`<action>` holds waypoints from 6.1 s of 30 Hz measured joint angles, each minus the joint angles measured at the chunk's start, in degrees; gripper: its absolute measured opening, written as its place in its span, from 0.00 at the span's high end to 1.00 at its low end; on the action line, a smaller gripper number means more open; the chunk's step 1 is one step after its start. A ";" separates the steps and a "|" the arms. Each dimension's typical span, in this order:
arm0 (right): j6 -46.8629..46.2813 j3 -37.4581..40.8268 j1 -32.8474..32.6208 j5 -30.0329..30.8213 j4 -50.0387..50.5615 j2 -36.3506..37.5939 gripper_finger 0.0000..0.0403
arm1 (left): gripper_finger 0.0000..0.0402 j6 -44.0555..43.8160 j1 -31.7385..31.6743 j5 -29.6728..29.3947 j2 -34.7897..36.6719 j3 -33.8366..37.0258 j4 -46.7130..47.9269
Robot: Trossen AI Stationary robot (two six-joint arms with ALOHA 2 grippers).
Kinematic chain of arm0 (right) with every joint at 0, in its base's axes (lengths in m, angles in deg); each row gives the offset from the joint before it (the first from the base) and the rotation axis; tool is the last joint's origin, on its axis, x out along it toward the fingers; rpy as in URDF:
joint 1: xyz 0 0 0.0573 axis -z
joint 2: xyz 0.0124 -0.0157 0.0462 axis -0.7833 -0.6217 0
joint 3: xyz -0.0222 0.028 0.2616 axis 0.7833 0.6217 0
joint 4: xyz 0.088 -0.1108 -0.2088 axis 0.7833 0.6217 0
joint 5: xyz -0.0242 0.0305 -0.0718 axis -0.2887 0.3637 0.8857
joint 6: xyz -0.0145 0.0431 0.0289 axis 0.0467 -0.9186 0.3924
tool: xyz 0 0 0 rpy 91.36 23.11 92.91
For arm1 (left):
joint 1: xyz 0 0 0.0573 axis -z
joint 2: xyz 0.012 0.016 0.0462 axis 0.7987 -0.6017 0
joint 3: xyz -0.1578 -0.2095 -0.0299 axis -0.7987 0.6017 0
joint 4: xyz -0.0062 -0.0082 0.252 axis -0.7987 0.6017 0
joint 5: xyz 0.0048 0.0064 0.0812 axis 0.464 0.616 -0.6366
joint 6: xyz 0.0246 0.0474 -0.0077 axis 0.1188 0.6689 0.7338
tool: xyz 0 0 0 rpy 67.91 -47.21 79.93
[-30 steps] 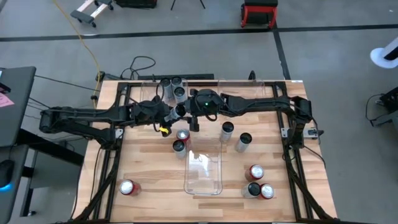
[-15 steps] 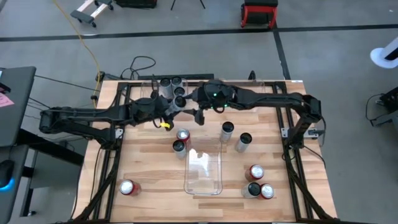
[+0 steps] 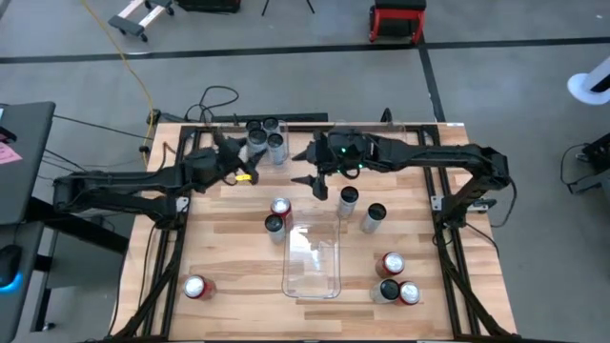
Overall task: Sort soda cans
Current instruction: Put the white-blue soda can into the top left transparent bin, then put the white-yellow soda can into the top right transparent bin
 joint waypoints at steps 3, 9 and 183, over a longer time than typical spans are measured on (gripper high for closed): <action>-0.04 1.76 0.31 0.13 -0.65 1.56 0.24 | 0.39 -0.93 -1.82 0.08 2.51 4.05 -3.02; -0.04 2.30 2.06 0.71 -1.56 1.85 0.24 | 0.39 -4.10 -5.39 0.25 -0.61 10.84 -13.32; -10.42 18.21 2.46 10.00 31.10 29.68 0.45 | 0.16 8.16 18.67 8.08 -0.69 -9.38 8.68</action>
